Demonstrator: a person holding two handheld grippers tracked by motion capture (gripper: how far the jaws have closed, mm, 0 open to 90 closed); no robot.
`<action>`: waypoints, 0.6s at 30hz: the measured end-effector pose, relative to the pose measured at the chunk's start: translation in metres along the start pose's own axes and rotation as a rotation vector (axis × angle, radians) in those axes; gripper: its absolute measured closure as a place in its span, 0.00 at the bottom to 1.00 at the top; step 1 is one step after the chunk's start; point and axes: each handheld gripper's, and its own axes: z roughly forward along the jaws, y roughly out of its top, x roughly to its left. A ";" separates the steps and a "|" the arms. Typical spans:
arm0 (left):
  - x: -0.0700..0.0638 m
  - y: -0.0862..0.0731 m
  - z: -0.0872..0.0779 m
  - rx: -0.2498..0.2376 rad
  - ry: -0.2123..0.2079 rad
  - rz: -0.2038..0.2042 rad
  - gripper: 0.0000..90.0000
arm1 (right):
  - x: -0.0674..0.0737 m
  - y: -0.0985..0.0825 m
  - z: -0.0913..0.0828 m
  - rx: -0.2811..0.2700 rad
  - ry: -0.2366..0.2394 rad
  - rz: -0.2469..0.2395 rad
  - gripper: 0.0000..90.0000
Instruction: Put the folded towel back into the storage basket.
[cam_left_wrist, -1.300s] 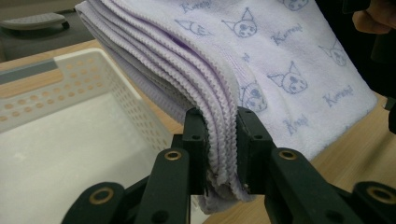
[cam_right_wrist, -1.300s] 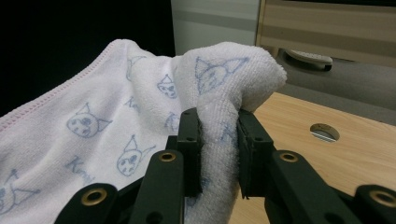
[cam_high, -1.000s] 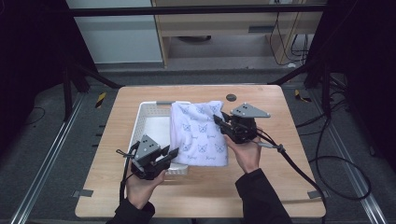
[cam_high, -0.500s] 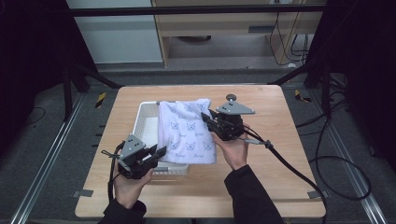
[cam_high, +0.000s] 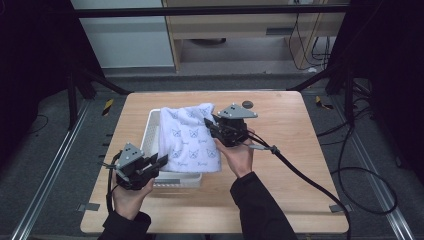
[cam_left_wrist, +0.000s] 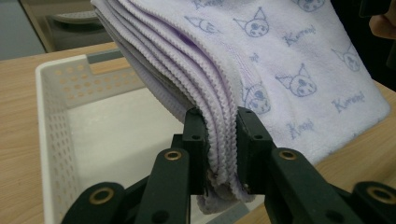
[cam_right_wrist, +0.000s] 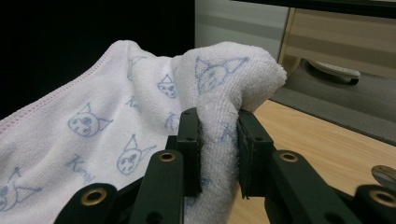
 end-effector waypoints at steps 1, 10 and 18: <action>0.002 0.000 -0.001 -0.002 0.001 -0.005 0.83 | 0.000 0.000 0.000 0.000 0.000 0.000 0.82; 0.019 0.000 -0.008 -0.010 0.026 -0.031 0.83 | 0.011 0.009 0.018 0.000 0.012 -0.015 0.82; 0.031 -0.002 -0.007 0.000 0.047 -0.049 0.83 | 0.018 0.010 0.029 0.008 0.016 -0.022 0.82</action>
